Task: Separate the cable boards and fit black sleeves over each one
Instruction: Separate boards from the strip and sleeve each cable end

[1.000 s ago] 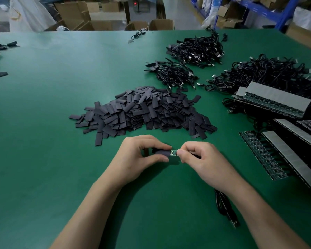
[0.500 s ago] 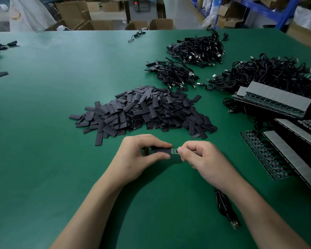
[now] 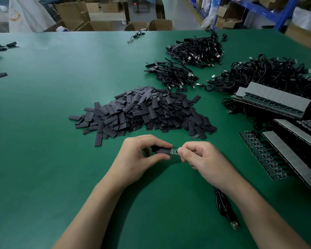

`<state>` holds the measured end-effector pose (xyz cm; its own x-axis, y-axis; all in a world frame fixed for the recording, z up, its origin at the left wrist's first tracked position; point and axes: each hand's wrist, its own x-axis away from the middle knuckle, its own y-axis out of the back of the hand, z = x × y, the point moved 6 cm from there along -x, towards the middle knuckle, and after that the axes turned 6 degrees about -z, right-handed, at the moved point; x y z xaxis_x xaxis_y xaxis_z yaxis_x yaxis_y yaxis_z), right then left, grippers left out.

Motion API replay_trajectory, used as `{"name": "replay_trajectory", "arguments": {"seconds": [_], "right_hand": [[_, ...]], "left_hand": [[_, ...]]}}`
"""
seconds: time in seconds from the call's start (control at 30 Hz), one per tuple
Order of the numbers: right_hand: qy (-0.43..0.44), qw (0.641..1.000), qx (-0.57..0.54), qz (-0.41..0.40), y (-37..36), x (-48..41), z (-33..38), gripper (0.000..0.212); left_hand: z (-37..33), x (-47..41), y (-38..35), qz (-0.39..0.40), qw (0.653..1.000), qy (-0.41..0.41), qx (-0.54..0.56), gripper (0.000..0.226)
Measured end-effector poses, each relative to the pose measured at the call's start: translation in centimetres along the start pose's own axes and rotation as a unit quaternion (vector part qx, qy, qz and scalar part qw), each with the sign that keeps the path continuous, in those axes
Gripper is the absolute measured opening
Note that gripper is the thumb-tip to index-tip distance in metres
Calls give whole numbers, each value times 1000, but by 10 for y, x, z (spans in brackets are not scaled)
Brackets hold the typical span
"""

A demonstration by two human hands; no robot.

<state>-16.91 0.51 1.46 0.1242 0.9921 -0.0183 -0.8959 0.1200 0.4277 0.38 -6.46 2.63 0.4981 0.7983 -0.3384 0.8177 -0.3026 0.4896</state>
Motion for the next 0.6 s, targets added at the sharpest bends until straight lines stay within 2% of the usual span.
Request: {"name": "replay_trajectory", "arguments": {"seconds": [0.23, 0.4, 0.53, 0.6], "right_hand": [[27, 999, 26, 2, -4, 0, -1, 31], [42, 998, 37, 0, -6, 1, 1, 30], [13, 999, -39, 12, -3, -1, 1, 36], [-2, 998, -55, 20, -2, -2, -2, 32]], "left_hand": [[3, 2, -6, 4, 999, 32, 18, 22], [-3, 0, -6, 14, 1000, -8, -2, 21], [-1, -1, 0, 2, 1000, -2, 5, 23], [1, -1, 2, 5, 1000, 8, 5, 23]]}}
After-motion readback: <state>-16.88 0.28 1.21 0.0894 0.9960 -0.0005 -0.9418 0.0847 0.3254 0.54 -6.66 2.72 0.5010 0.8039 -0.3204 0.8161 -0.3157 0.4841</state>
